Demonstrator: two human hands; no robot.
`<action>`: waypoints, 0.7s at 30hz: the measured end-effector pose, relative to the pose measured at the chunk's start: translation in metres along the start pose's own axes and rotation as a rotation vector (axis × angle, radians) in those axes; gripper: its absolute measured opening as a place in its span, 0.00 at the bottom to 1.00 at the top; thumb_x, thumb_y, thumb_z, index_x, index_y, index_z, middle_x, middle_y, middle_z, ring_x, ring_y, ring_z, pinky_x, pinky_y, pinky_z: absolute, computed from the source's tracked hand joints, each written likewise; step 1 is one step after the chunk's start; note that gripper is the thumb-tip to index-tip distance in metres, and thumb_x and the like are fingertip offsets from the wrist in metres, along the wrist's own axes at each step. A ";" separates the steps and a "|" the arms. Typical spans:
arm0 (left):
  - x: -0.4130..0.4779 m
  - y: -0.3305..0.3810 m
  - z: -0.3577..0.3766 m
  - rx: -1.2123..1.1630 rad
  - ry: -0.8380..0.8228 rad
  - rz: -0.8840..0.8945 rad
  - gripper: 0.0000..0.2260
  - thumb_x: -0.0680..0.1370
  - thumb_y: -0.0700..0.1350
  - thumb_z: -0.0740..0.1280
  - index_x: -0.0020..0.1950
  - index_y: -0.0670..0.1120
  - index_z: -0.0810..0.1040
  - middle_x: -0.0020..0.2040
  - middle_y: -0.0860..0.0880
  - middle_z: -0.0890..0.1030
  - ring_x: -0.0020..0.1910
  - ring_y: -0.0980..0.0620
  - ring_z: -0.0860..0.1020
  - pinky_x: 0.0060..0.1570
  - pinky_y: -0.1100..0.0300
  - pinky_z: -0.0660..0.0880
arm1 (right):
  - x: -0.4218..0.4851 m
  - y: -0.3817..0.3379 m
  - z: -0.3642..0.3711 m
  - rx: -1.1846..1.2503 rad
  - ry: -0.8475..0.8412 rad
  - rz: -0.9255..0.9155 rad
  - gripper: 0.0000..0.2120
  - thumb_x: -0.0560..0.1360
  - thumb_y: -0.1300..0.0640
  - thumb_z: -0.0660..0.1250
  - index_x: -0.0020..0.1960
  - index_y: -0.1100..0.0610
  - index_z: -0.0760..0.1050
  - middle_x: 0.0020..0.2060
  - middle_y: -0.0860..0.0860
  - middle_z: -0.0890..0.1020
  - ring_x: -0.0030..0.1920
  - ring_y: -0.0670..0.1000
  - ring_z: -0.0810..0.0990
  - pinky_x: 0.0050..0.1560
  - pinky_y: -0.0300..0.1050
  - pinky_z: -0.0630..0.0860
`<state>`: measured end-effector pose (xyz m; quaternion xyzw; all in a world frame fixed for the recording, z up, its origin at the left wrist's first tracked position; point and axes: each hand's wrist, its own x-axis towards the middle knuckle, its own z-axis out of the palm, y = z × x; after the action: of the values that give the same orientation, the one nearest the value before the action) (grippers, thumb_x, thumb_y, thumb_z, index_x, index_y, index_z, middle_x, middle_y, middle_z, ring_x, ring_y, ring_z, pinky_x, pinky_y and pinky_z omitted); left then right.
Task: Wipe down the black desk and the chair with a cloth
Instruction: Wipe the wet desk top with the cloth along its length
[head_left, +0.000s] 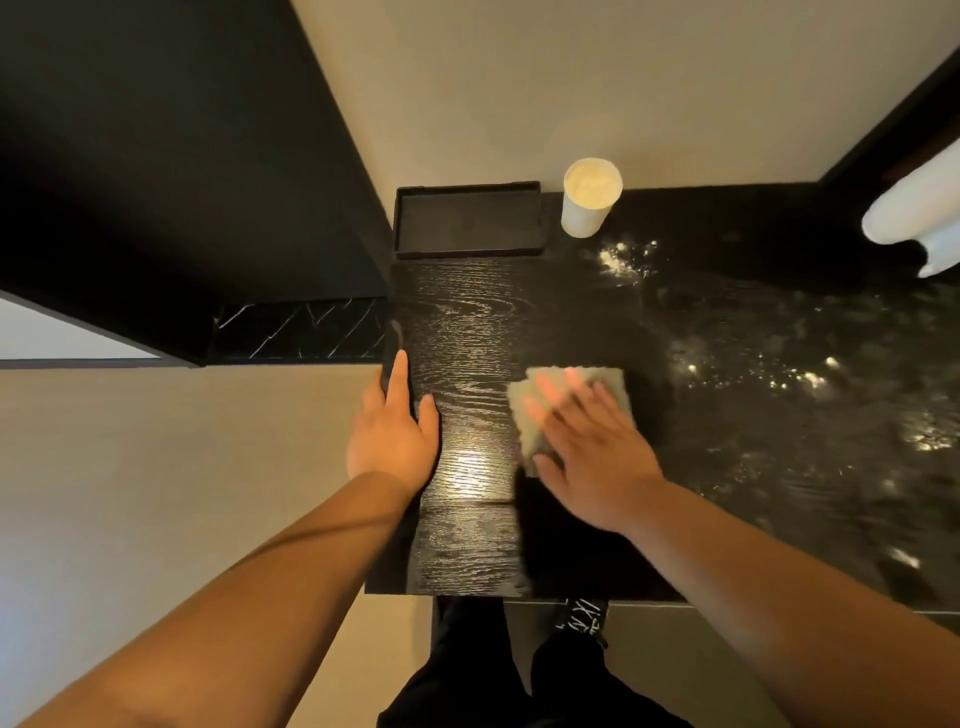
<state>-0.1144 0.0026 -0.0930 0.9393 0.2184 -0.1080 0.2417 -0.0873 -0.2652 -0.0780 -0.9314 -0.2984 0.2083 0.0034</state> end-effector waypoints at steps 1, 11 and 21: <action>-0.001 0.001 0.001 0.021 0.020 0.001 0.30 0.85 0.59 0.56 0.87 0.56 0.51 0.84 0.43 0.59 0.78 0.38 0.66 0.74 0.40 0.69 | -0.006 0.018 0.002 0.010 0.015 0.064 0.36 0.82 0.35 0.42 0.84 0.52 0.57 0.83 0.55 0.56 0.84 0.60 0.44 0.82 0.59 0.37; -0.016 0.065 0.037 0.304 0.064 0.264 0.36 0.81 0.65 0.51 0.86 0.49 0.57 0.87 0.45 0.53 0.86 0.44 0.49 0.83 0.39 0.47 | -0.018 0.010 0.010 0.049 0.081 -0.038 0.34 0.82 0.43 0.53 0.85 0.51 0.51 0.85 0.53 0.50 0.84 0.59 0.46 0.83 0.58 0.44; -0.016 0.072 0.035 0.352 0.050 0.239 0.36 0.81 0.64 0.50 0.87 0.50 0.54 0.87 0.47 0.50 0.86 0.44 0.46 0.83 0.40 0.45 | -0.032 0.141 0.002 0.071 0.180 0.196 0.32 0.83 0.45 0.51 0.83 0.59 0.58 0.83 0.56 0.56 0.83 0.62 0.54 0.81 0.62 0.54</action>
<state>-0.0986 -0.0774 -0.0894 0.9886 0.0890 -0.0915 0.0793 -0.0338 -0.3992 -0.0859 -0.9703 -0.1969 0.1339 0.0427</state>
